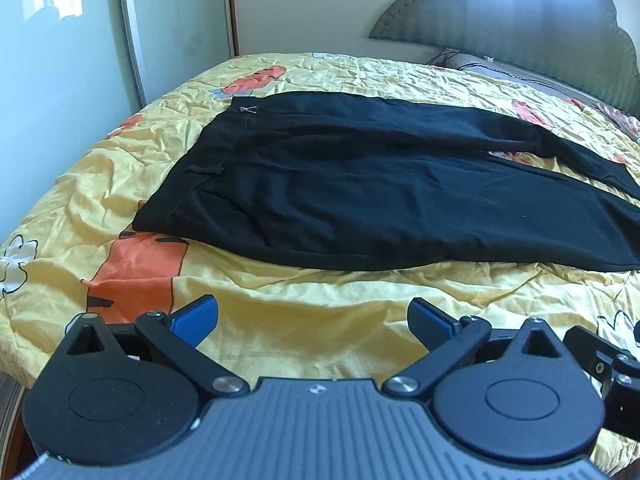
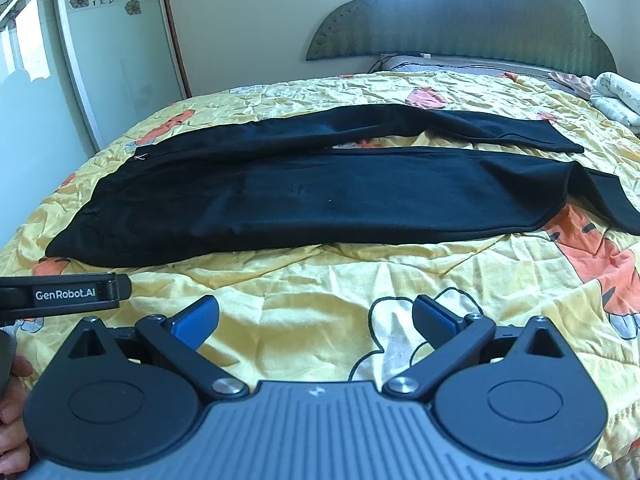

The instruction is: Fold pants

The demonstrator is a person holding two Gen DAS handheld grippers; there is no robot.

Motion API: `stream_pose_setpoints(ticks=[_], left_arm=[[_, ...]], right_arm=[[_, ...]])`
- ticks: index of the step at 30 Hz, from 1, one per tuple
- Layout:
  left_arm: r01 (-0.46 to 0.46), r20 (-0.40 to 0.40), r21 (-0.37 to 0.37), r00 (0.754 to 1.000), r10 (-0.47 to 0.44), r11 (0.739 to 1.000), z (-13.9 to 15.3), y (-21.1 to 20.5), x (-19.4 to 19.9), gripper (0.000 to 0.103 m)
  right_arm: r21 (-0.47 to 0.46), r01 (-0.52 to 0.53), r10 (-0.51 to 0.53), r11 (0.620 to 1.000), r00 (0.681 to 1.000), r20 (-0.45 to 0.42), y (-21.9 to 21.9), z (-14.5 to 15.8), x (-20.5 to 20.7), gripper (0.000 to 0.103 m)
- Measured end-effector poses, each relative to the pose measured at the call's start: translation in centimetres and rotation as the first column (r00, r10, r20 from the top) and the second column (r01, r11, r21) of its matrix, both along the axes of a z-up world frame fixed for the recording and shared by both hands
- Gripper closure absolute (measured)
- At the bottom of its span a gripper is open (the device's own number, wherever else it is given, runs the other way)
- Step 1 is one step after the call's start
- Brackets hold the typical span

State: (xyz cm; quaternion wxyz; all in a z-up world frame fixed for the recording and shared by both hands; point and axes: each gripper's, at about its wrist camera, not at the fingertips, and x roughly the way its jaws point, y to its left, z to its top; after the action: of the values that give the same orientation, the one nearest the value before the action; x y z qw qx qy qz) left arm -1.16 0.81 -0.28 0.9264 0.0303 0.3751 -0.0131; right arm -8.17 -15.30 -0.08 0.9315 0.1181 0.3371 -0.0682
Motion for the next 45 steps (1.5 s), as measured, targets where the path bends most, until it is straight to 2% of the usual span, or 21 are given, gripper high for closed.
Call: stream_pose_setpoints(ticks=[7, 16, 45], left_arm=[[0.023, 0.012, 0.021, 1.000, -0.023, 1.000, 0.04, -0.32, -0.13, 0.001], [0.049, -0.025, 0.054, 0.999, -0.048, 0.997, -0.43, -0.73, 0.11, 0.001], [0.070, -0.029, 0.064, 0.997, -0.068, 0.995, -0.30, -0.59, 0.45, 0.001]], right_arm=[[0.005, 0.014, -0.014, 1.000, 1.000, -0.002, -0.16, -0.06, 0.11, 0.000], [0.029, 0.003, -0.003, 1.000, 1.000, -0.004, -0.33, -0.22, 0.22, 0.000], [0.024, -0.050, 0.050, 0.998, 0.999, -0.003, 0.15, -0.28, 0.54, 0.000]])
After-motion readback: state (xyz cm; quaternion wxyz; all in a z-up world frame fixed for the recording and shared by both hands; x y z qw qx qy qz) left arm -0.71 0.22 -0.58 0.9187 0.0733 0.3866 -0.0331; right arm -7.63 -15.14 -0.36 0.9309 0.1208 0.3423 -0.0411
